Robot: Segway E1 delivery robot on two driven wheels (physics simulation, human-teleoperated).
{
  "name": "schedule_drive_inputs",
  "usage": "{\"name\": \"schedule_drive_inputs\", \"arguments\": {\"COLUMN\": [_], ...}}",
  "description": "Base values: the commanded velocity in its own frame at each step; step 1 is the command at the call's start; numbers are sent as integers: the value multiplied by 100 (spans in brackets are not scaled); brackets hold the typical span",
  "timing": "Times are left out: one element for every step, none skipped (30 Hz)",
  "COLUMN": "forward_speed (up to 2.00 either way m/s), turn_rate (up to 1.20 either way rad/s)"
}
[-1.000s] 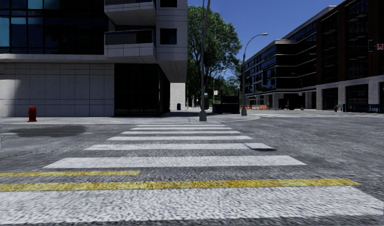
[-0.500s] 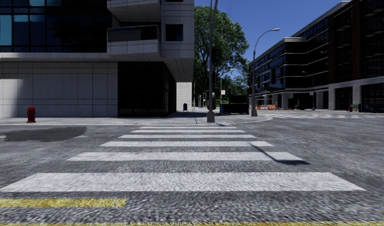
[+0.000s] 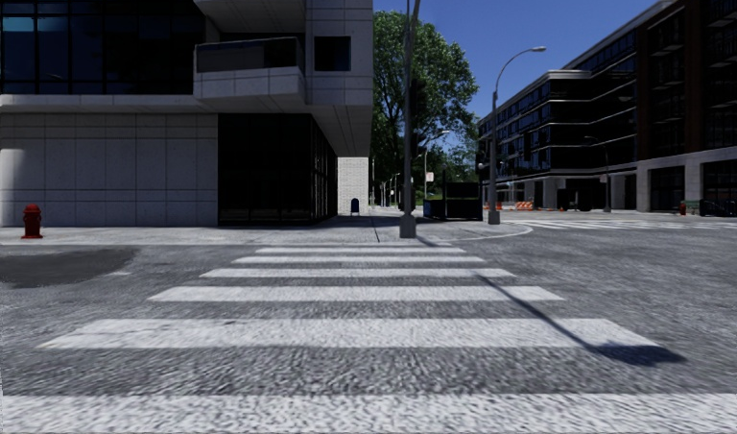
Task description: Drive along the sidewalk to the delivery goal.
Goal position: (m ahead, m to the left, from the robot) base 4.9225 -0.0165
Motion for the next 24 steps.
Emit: {"name": "schedule_drive_inputs", "arguments": {"forward_speed": [157,157,157,157,157,157,157,157,157,157,156,156,156,156,156,156,156,156,156,156,156,156,156,156], "turn_rate": [0,0,0,0,0,0,0,0,0,0,0,0,0,0,0,0,0,0,0,0,0,0,0,0]}}
